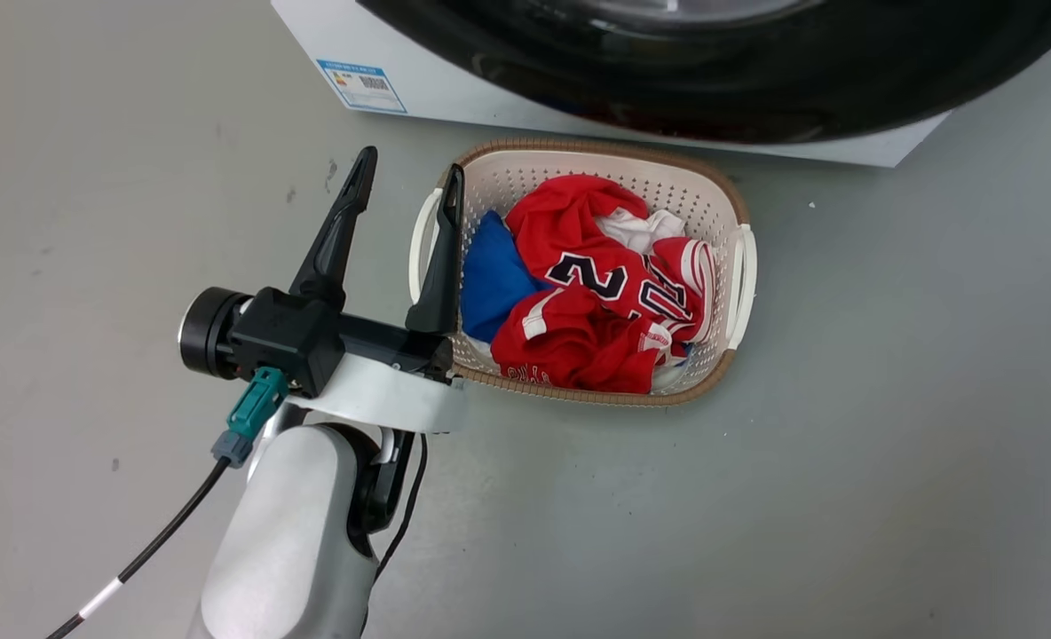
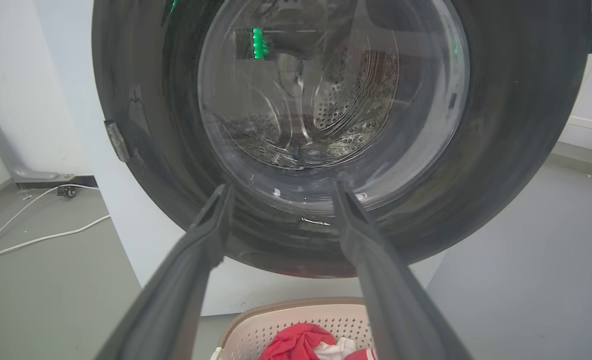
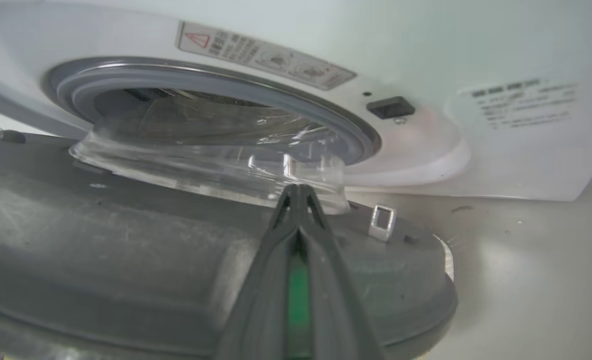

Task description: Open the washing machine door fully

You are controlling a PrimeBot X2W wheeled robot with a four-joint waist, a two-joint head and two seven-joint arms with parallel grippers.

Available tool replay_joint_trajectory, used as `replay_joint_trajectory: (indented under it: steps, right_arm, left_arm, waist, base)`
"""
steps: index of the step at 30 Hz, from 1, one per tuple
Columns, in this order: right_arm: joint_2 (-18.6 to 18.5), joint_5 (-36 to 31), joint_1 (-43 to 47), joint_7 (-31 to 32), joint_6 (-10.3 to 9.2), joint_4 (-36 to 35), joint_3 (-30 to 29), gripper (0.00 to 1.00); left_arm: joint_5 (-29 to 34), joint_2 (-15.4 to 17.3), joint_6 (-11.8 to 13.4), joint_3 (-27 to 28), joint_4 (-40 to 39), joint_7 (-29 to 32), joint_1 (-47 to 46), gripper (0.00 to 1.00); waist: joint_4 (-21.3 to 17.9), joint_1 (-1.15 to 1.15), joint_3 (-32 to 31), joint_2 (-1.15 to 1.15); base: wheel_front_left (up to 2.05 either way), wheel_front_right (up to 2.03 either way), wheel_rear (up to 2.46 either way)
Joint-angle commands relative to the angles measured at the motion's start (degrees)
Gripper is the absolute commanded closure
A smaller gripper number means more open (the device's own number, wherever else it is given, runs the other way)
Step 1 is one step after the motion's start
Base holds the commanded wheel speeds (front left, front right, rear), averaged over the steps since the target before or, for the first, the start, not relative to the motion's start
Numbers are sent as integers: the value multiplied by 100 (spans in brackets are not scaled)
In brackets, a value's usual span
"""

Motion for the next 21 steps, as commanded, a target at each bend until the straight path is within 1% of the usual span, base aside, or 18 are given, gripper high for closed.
replay_joint_trajectory:
  steps: [1, 8, 13, 21]
  right_arm:
    - [255, 55, 304, 195, 2, 15, 52, 100]
    - [329, 68, 984, 685, 2, -478, -73, 100]
    - [652, 113, 1611, 1020, 7, -942, -92, 100]
    - [1070, 202, 2575, 1600, 7, -1749, -135, 100]
  left_arm:
    - [-11, -11, 9, 0, 12, -14, 72, 0]
    - [-101, -10, -23, 30, 91, -14, 261, 0]
    - [-46, -9, -40, 67, 175, -14, 440, 0]
    - [-27, -9, -60, 125, 334, -14, 755, 0]
  waist:
    - [-30, 0, -108, 0]
    - [-124, 0, -500, 0]
    - [-194, 0, -815, 0]
    - [-275, 0, -1327, 0]
  base:
    - [0, 0, 0]
    - [0, 0, 0]
    - [0, 0, 0]
    - [0, 0, 0]
